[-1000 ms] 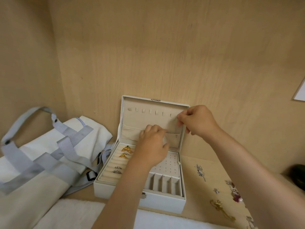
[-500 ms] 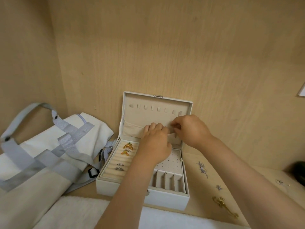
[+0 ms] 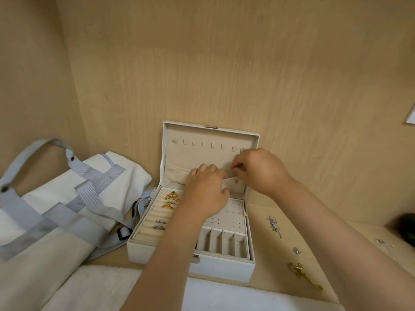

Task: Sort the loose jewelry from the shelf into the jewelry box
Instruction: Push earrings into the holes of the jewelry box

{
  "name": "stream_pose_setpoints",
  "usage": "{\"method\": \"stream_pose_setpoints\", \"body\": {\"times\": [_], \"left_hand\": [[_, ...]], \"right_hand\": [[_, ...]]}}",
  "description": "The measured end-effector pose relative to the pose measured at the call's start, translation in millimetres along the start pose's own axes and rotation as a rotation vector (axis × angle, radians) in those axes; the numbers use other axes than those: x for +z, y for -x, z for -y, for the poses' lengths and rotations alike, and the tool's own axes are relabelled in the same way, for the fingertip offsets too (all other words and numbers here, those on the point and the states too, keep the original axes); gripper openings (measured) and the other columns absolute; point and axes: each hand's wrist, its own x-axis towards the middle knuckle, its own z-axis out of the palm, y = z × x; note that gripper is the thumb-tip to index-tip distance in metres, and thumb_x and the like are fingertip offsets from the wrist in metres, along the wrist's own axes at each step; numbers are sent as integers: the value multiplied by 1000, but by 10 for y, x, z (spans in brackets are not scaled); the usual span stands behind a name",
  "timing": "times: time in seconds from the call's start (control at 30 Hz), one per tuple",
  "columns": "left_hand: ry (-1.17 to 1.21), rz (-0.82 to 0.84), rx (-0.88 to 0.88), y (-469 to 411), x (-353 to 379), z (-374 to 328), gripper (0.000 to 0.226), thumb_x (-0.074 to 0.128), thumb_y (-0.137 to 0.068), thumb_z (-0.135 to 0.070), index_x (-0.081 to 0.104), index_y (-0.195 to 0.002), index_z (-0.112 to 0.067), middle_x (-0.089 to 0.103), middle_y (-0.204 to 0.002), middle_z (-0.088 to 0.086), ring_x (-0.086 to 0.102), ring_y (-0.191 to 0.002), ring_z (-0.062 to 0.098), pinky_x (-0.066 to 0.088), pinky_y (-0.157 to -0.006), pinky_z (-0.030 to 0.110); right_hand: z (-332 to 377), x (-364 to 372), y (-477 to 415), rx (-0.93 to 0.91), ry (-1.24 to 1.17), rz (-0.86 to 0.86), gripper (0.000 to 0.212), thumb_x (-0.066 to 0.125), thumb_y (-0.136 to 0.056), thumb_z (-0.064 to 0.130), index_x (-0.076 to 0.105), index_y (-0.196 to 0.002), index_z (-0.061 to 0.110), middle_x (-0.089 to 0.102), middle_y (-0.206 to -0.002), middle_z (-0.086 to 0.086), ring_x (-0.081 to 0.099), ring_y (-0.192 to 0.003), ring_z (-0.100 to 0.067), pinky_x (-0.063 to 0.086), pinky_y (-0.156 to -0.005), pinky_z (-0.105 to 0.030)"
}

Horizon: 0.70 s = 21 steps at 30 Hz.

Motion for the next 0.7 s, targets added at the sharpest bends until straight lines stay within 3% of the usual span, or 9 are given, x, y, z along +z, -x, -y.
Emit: {"method": "stream_pose_setpoints", "body": {"times": [0.1, 0.23, 0.5, 0.63, 0.7], "left_hand": [[-4, 8, -9, 2, -12, -13, 36, 52, -93, -33, 57, -128, -26, 55, -123, -4, 42, -118, 18, 28, -104, 32], [-5, 14, -13, 0, -9, -5, 37, 52, -92, -33, 57, -129, -26, 55, -124, -4, 42, -119, 18, 28, -103, 32], [-5, 4, -11, 0, -7, -12, 37, 52, -93, -33, 58, -128, -26, 57, -121, -5, 43, -118, 19, 31, -103, 33], [-19, 7, -7, 4, -16, -15, 37, 51, -92, -32, 58, -128, -27, 56, -120, -5, 42, -116, 18, 30, -101, 32], [-14, 6, -6, 6, -19, -16, 39, 51, -93, -32, 56, -132, -28, 55, -122, -5, 42, -118, 18, 30, -103, 33]], "right_hand": [[50, 32, 35, -82, 137, 94, 18, 61, -85, 25, 72, -99, 29, 63, -96, 6, 62, -83, -22, 35, -60, -28], [16, 89, 27, -108, 218, 65, 24, 53, -93, 22, 71, -106, 30, 65, -98, 5, 63, -85, -21, 36, -60, -28], [-8, 57, -46, -23, 244, -79, 18, 57, -85, 11, 70, -84, 22, 64, -81, 3, 61, -71, -24, 33, -53, -27], [-15, 191, -9, -79, 220, 90, 33, 54, -89, 9, 72, -104, 32, 70, -94, 5, 64, -82, -20, 45, -60, -29], [-65, 194, 53, -83, 73, 63, 38, 53, -90, 8, 72, -112, 32, 72, -103, 5, 66, -91, -20, 53, -70, -34]]}}
